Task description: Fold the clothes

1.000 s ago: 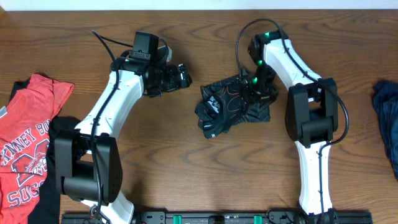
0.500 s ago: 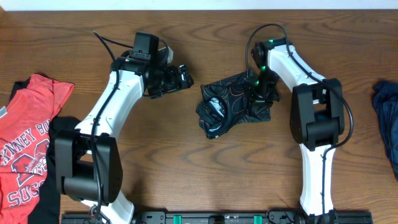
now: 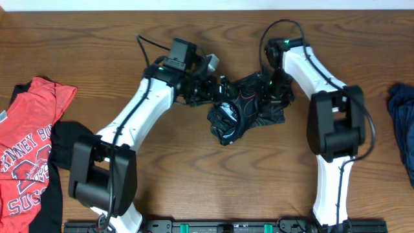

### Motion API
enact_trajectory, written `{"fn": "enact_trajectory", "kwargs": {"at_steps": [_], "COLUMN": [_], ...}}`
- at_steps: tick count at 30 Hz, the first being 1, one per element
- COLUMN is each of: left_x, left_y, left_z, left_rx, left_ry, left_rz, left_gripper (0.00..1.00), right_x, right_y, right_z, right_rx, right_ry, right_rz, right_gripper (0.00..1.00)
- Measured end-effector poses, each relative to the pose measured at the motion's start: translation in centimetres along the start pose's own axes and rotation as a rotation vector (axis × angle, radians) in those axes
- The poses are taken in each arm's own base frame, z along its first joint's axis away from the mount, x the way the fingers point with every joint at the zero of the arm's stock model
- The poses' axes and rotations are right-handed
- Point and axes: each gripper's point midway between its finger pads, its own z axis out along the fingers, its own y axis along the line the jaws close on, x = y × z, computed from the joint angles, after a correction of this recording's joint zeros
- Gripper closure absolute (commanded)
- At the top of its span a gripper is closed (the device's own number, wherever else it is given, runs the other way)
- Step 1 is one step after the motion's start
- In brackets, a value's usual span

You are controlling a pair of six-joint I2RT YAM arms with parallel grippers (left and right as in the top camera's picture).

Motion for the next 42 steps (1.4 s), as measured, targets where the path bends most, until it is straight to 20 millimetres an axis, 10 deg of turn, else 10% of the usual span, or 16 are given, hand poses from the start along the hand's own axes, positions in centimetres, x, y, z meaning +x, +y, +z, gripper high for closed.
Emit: {"fn": "enact_trajectory", "kwargs": {"at_steps": [9, 19, 24, 28, 29, 42], "left_x": [2.7, 1.2, -0.9, -1.4, -1.4, -1.3], "left_y": [5.5, 6.7, 6.9, 7.1, 7.1, 7.0], "left_z": [5.9, 7.4, 7.2, 7.1, 7.1, 7.0], "left_rx": [-0.055, -0.055, -0.048, -0.049, -0.049, -0.05], "left_ry": [0.17, 0.123, 0.044, 0.028, 0.029, 0.031], "left_rz": [-0.154, -0.138, -0.148, -0.177, -0.181, -0.187], "left_gripper": [0.05, 0.07, 0.33, 0.68, 0.94, 0.94], "right_x": [0.8, 1.6, 1.6, 1.5, 1.4, 1.1], "right_y": [-2.2, -3.1, -3.2, -3.1, -3.1, -3.1], "right_z": [-9.7, -11.1, -11.1, -11.1, -11.2, -11.2], "right_rx": [-0.012, -0.009, -0.008, -0.008, -0.008, -0.008], "right_ry": [-0.242, -0.262, -0.262, -0.266, -0.271, -0.282], "right_rz": [0.045, 0.064, 0.062, 0.056, 0.055, 0.053], "right_gripper": [0.5, 0.51, 0.52, 0.52, 0.52, 0.49]}}
